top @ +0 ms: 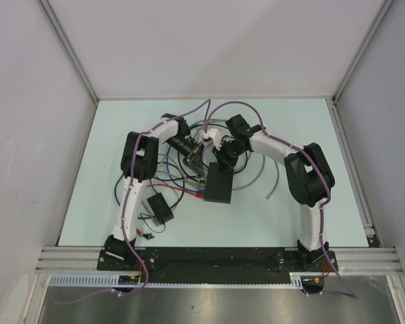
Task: Pull the plug from the switch port
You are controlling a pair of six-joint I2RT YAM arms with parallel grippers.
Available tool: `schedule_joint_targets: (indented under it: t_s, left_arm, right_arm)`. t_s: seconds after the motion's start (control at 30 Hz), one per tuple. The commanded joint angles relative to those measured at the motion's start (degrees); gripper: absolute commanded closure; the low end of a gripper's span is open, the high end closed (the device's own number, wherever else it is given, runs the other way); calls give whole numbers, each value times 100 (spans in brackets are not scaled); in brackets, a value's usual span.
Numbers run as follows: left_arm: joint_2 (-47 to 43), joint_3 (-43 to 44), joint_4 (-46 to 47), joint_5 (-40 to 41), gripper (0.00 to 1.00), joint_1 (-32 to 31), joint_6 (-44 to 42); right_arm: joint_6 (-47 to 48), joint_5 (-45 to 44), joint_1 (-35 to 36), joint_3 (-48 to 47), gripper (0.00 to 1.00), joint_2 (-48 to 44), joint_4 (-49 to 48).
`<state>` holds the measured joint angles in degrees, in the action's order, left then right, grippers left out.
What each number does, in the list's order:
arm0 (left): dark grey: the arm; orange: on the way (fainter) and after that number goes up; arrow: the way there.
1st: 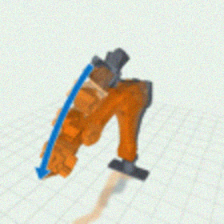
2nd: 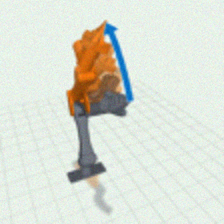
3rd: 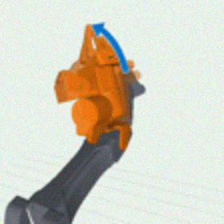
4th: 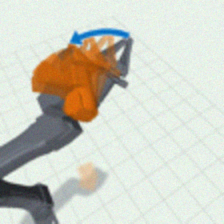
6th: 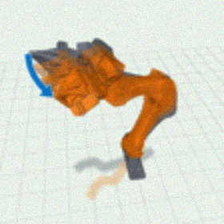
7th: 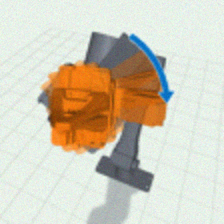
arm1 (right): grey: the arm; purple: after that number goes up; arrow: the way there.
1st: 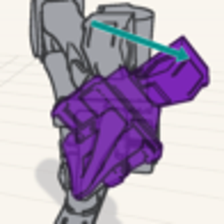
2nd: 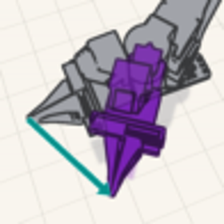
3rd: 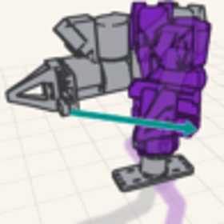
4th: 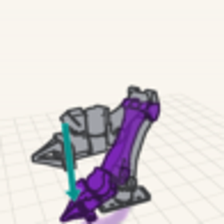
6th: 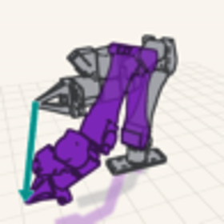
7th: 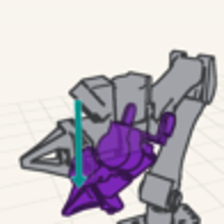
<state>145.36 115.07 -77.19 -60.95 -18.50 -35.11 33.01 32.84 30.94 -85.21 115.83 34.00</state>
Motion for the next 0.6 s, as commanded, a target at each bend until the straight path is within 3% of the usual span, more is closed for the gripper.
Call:
schedule_joint_targets:
  t_s: [0.0, 0.1, 0.23, 0.33, 0.37, 0.47, 0.57]
  left_arm:
    - [-420, 428, 484, 415, 99, 57, -163]
    - [-701, 482, 425, 855, 99, 127, -276]
    - [-860, 456, -383, 1181, 95, 250, -1031]
    - [-1158, -44, -543, 1375, 68, 277, -1358]
    - [-1568, -507, -317, 1358, 56, 312, -1314]
    - [-2386, -1500, 957, 1313, 45, 374, -832]
    - [-3389, -2274, 2177, 1550, 43, 374, 125]
  right_arm:
    - [-6, -331, 88, 303, 100, 370, 784]
    - [-6, -340, 79, 286, 100, 396, 784]
    - [-23, -340, 61, 286, 100, 405, 784]
    - [-32, -340, 61, 277, 100, 414, 784]
    - [-23, -340, 61, 268, 100, 414, 775]
    - [-41, -340, 61, 250, 100, 440, 775]
    - [-50, -357, 61, 233, 100, 440, 784]
